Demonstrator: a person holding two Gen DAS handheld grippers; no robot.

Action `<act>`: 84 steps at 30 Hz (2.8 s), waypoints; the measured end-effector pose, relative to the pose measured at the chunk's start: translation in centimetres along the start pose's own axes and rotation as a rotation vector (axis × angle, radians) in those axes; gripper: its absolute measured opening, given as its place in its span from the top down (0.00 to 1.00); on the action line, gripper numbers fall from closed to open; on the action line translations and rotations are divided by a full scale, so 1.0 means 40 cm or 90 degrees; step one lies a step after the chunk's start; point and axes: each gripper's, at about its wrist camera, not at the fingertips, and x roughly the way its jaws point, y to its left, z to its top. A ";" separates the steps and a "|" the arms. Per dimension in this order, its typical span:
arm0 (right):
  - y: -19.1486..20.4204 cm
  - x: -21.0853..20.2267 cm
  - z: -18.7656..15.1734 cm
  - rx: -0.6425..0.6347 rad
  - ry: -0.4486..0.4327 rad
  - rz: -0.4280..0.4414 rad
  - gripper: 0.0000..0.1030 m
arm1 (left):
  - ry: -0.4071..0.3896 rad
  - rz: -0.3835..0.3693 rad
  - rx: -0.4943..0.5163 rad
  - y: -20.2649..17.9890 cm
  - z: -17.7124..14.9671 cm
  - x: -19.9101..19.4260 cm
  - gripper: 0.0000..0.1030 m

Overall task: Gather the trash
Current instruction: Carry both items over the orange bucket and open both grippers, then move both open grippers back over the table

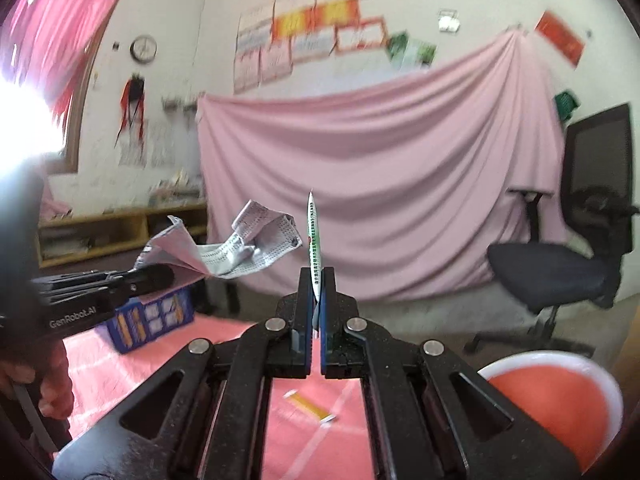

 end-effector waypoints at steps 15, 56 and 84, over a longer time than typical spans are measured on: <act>-0.184 -0.129 0.018 0.037 -0.038 -0.171 0.78 | 0.000 -0.135 0.055 -0.269 0.037 0.120 0.98; -0.490 -0.074 -0.161 0.246 0.259 -0.289 0.70 | 0.314 -0.198 0.044 -0.417 -0.123 0.395 0.76; -0.369 -0.115 -0.044 0.142 0.088 -0.290 0.00 | 0.041 -0.016 -0.085 -0.188 -0.007 0.197 0.02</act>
